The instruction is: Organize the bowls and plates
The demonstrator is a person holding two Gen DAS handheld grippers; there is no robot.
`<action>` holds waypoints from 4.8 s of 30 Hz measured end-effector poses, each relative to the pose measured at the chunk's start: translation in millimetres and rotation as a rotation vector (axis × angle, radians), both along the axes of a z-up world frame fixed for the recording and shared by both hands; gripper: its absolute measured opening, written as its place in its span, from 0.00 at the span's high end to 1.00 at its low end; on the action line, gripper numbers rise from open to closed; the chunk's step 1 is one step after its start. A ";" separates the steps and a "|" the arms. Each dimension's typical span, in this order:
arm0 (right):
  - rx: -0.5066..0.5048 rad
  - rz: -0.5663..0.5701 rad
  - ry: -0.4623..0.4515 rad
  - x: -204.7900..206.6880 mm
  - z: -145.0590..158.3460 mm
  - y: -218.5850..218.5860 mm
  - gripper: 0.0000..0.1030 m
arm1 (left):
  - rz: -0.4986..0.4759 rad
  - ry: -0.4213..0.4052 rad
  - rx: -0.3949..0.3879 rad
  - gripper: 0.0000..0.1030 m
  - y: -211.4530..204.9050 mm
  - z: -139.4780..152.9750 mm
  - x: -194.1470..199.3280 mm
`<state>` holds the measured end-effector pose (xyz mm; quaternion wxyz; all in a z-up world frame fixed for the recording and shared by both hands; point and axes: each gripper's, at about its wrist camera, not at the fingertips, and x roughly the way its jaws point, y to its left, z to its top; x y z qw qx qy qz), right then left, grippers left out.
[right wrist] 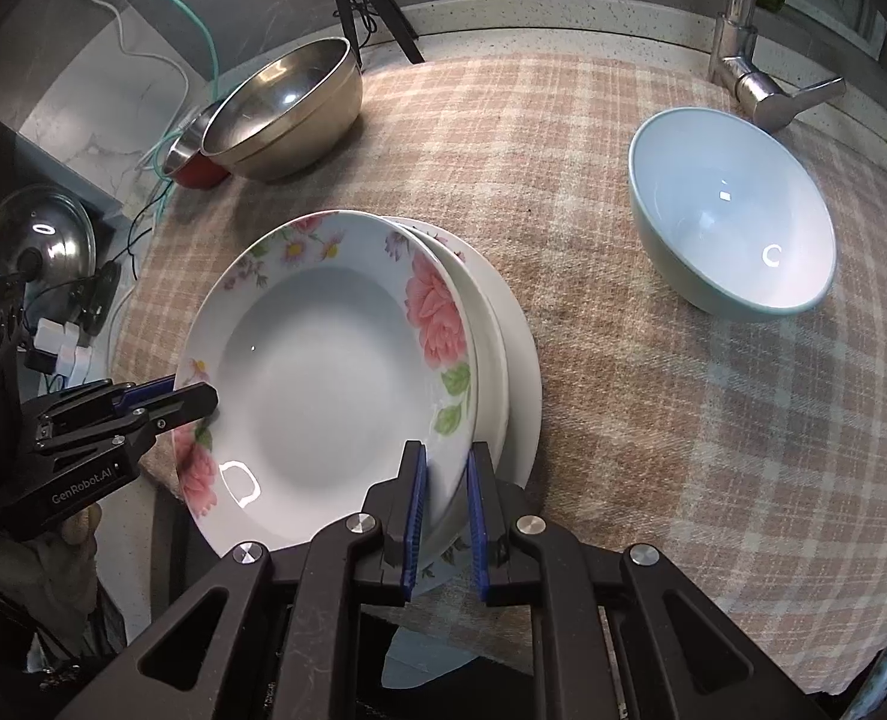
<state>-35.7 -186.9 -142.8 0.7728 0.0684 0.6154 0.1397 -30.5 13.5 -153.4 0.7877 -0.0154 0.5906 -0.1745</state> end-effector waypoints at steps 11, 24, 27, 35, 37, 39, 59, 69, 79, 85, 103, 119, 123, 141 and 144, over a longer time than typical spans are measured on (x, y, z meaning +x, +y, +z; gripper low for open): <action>-0.070 0.017 -0.021 -2.6 2.3 10.2 0.84 | -0.006 0.003 0.000 0.80 0.3 0.4 -0.4; -0.084 -0.001 -0.045 -6.6 3.8 7.5 0.84 | -0.014 -0.012 0.027 0.80 -5.7 1.0 0.3; -0.084 -0.001 -0.046 -8.9 4.1 7.9 0.84 | -0.015 -0.022 0.049 0.79 -9.6 0.9 -0.3; -0.060 -0.026 -0.032 -10.6 0.6 4.1 0.78 | -0.032 -0.047 0.098 0.78 -19.6 -0.7 2.2; -0.058 -0.026 -0.034 -10.8 0.7 3.9 0.78 | -0.032 -0.048 0.100 0.78 -20.3 -1.4 3.3; -0.054 -0.025 -0.034 -10.8 0.7 4.2 0.76 | -0.031 -0.046 0.095 0.78 -19.6 -2.3 4.1; 0.004 -0.094 -0.069 -10.8 15.9 -11.7 0.76 | 0.020 -0.049 0.048 0.78 5.1 9.6 1.9; 0.022 -0.128 -0.081 -9.7 20.8 -20.8 0.76 | 0.043 -0.059 0.042 0.78 11.5 11.6 4.9; 0.039 -0.147 -0.102 -8.3 25.9 -27.0 0.76 | 0.050 -0.061 0.026 0.78 12.0 15.3 7.5; 0.068 -0.168 -0.127 -7.4 31.5 -32.5 0.76 | 0.083 -0.060 0.007 0.78 18.8 19.0 10.3; 0.173 -0.129 -0.274 28.3 83.6 -6.1 0.76 | 0.246 -0.076 -0.027 0.78 75.8 36.2 52.3; 0.165 -0.060 -0.225 135.3 93.3 59.1 0.76 | 0.252 -0.094 -0.068 0.75 109.8 42.7 105.3; 0.166 -0.053 -0.180 161.0 78.6 67.1 0.76 | 0.269 -0.099 -0.102 0.75 111.6 45.1 121.7; 0.169 -0.066 -0.026 231.3 20.1 85.3 0.76 | 0.320 -0.002 -0.148 0.75 106.1 22.6 175.5; 0.146 -0.065 -0.015 236.9 14.2 89.5 0.76 | 0.317 0.011 -0.148 0.75 104.8 18.7 178.1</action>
